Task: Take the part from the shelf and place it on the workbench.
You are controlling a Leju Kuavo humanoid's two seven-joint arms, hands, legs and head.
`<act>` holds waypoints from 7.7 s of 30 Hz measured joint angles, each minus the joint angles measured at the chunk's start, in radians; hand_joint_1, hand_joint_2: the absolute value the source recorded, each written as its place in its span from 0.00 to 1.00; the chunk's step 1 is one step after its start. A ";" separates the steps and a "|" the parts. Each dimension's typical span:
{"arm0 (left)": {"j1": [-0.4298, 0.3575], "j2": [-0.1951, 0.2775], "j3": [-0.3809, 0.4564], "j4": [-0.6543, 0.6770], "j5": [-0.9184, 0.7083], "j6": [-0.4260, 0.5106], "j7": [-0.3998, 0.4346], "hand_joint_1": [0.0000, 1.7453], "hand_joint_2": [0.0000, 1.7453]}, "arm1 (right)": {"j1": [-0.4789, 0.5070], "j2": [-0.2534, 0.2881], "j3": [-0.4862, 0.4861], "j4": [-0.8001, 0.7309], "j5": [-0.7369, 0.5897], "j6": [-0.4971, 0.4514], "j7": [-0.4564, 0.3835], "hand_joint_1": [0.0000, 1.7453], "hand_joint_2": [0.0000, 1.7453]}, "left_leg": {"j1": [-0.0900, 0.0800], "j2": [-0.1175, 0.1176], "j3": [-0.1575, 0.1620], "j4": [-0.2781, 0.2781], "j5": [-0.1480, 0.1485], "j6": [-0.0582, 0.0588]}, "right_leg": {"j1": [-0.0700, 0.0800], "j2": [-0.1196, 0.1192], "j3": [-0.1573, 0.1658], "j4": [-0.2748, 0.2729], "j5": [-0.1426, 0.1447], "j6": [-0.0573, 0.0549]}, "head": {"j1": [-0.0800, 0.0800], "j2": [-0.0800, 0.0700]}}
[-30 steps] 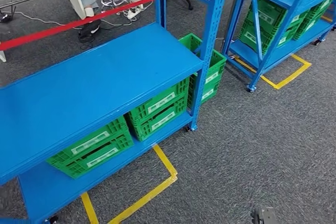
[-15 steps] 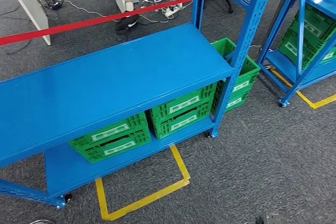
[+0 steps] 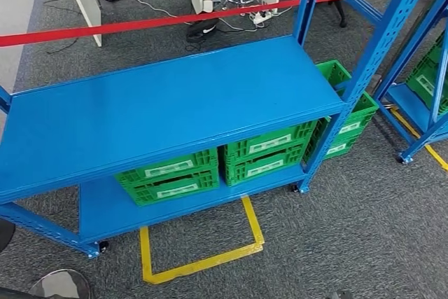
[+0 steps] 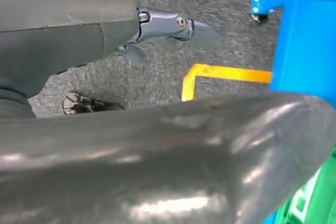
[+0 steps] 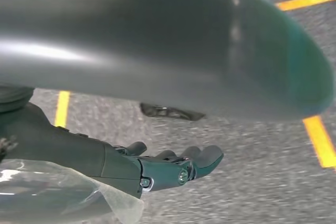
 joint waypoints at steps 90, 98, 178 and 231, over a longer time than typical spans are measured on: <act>-0.150 0.103 -0.086 0.387 0.059 0.002 -0.184 0.00 0.00 | 0.169 -0.164 -0.072 0.141 0.242 0.324 0.059 0.00 0.00 | -0.023 -0.090 0.017 0.027 -0.025 0.014 | -0.007 0.079 -0.049 0.050 0.032 0.020 | 0.009 0.000; -0.157 0.113 -0.101 0.394 0.063 0.003 -0.194 0.00 0.00 | 0.171 -0.168 -0.085 0.141 0.246 0.329 0.063 0.00 0.00 | -0.013 -0.028 -0.071 0.203 -0.121 -0.033 | -0.016 0.068 -0.015 0.010 0.024 -0.023 | -0.004 0.000; -0.190 0.147 -0.210 0.475 0.141 0.043 -0.218 0.00 0.00 | 0.187 -0.183 -0.200 0.145 0.321 0.348 0.091 0.00 0.00 | -0.021 0.051 0.063 0.006 -0.061 0.003 | -0.002 0.033 -0.026 0.002 0.052 -0.008 | 0.000 0.000; -0.184 0.178 -0.316 0.494 0.263 0.089 -0.198 0.00 0.00 | 0.185 -0.197 -0.293 0.145 0.414 0.362 0.108 0.00 0.00 | -0.005 -0.013 0.038 0.001 -0.029 -0.013 | -0.022 0.073 0.013 -0.041 0.042 0.010 | -0.001 0.000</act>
